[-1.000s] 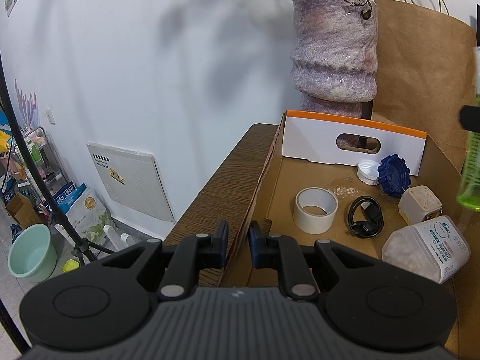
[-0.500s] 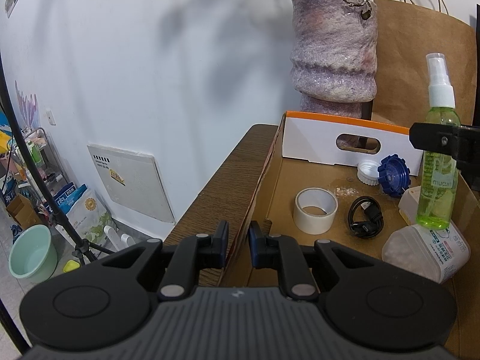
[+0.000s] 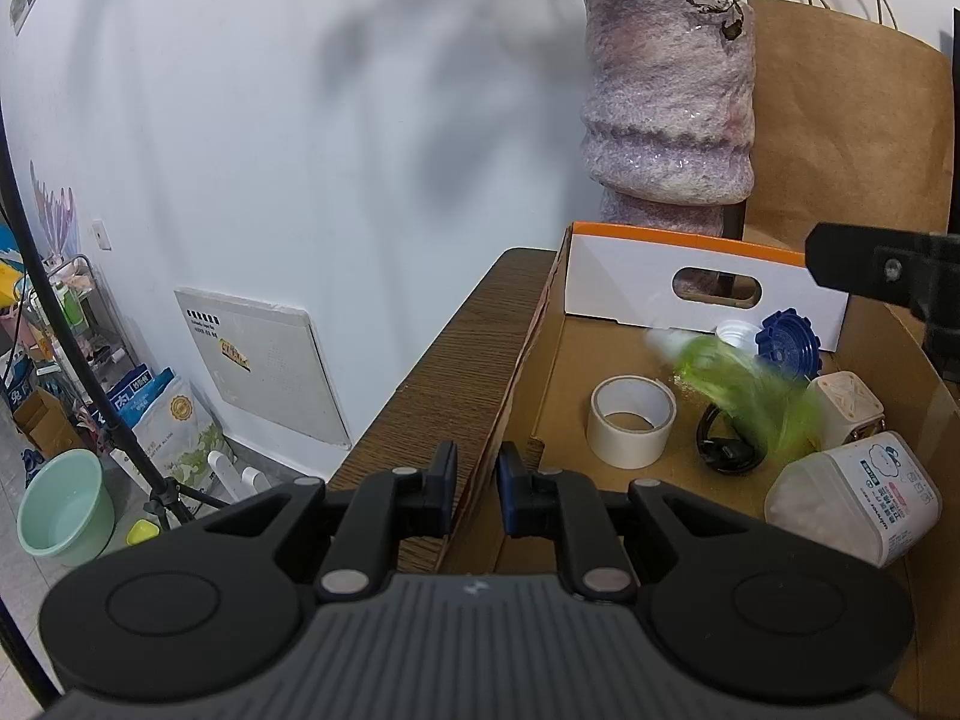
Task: Organize rigid objects
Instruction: 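Carry the green spray bottle into the orange box and release it, then move the right gripper to the white round cap on the desk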
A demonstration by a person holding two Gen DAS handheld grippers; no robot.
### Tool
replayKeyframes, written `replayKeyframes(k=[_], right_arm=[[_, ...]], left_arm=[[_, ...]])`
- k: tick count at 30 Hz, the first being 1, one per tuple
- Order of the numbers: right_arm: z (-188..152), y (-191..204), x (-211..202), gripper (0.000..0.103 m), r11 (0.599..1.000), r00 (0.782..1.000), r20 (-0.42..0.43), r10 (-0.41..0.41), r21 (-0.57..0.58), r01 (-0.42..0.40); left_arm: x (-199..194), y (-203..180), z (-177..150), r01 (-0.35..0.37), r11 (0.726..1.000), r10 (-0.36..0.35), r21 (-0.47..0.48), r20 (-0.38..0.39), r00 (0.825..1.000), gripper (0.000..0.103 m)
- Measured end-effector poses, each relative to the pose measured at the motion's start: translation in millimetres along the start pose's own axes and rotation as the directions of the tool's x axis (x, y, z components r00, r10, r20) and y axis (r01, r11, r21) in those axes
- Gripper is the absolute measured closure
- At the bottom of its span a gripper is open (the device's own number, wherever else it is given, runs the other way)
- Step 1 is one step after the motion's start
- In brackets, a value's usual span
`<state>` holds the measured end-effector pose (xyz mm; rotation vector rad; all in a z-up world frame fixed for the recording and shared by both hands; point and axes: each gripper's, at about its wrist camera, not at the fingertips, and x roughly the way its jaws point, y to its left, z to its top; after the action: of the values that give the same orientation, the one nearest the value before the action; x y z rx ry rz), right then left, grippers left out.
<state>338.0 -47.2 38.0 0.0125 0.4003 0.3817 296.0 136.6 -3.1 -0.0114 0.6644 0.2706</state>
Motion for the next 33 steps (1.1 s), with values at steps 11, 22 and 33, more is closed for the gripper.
replayKeyframes(k=[11,22,33], right_arm=[[0.4,-2.8,-1.3,0.0,0.999,0.999,0.01,-0.033,0.0,0.033],[0.5,-16.7,-10.3,0.0,0.999,0.999,0.025,-0.046,0.027,0.045],[-5.5,-86.4,-43.1,0.0,0.983,0.985,0.034,-0.172,0.075,0.169]], left_arm=[[0.4,0.2,0.0,0.0,1.0,0.0,-0.001,0.0,1.0,0.088],[0.9,0.5,-0.5,0.001,1.0,-0.001,-0.002,-0.001,1.0,0.088],[0.7,0.2,-0.6,0.001,1.0,-0.001,-0.003,-0.001,1.0,0.088]])
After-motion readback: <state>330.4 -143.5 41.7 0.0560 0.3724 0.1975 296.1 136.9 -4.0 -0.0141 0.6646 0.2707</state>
